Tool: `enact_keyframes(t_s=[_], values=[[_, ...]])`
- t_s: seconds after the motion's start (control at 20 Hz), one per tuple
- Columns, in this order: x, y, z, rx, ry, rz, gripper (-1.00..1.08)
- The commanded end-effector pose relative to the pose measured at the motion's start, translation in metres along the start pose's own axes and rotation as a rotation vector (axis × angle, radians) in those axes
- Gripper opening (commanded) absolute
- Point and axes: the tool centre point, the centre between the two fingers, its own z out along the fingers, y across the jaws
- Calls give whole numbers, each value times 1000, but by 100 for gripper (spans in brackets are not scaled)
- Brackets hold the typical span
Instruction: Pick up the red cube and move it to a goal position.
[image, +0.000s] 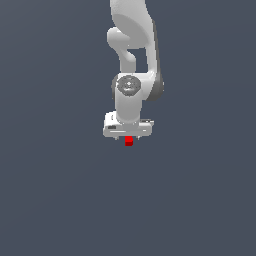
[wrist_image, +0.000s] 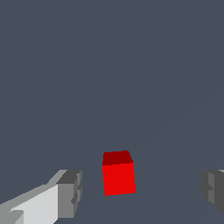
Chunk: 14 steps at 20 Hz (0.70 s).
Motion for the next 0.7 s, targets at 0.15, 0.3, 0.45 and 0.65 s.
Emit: enact_keyframes(t_s=[0.15, 0.3, 0.45, 0.65], values=[[-14, -4, 29, 5, 16, -27, 100], [-22, -6, 48, 8, 27, -45, 100], [-29, -8, 64, 11, 37, -60, 100], [-35, -10, 81, 14, 46, -75, 100]])
